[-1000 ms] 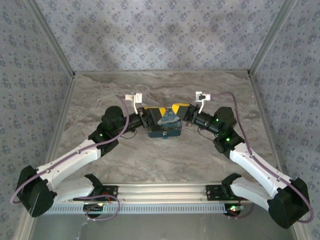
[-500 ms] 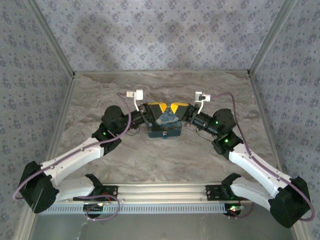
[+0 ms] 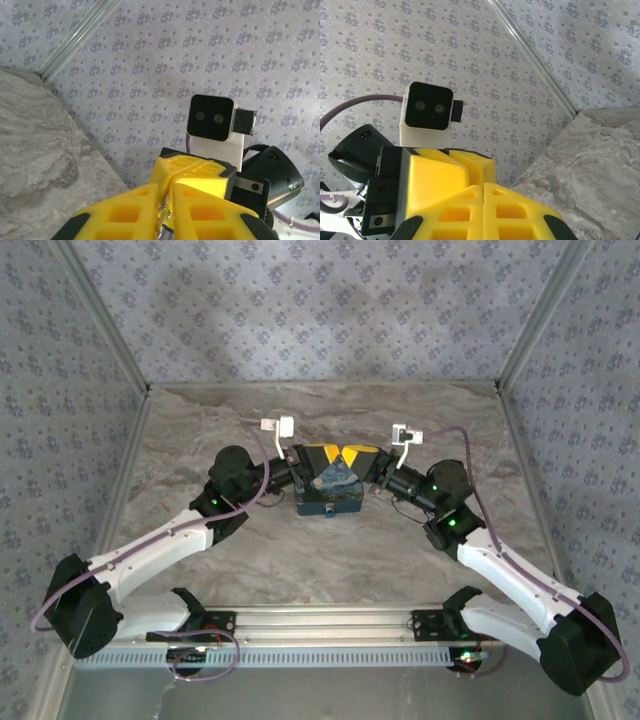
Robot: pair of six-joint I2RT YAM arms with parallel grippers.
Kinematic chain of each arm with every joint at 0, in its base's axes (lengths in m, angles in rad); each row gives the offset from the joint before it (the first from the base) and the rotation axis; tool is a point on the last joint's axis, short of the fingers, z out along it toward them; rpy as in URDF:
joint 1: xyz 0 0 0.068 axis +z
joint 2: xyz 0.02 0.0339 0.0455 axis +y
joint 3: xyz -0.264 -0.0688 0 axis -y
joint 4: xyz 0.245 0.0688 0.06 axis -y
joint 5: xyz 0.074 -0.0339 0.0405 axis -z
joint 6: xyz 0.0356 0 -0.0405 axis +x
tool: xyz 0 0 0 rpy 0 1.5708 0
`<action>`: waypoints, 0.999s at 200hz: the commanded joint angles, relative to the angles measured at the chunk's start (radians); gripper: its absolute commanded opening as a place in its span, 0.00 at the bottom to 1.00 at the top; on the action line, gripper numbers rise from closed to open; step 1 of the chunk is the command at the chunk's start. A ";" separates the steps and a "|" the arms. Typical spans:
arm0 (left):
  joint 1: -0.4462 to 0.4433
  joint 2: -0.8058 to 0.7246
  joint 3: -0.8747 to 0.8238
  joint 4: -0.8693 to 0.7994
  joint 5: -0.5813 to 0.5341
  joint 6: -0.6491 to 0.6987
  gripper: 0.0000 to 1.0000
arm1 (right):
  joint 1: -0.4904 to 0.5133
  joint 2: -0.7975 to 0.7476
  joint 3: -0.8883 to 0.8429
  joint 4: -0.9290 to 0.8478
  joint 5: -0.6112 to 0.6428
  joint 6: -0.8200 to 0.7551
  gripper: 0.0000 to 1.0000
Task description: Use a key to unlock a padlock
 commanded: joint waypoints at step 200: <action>0.005 -0.008 0.188 -0.309 0.192 0.125 0.00 | -0.137 -0.044 0.074 -0.139 -0.399 0.020 0.53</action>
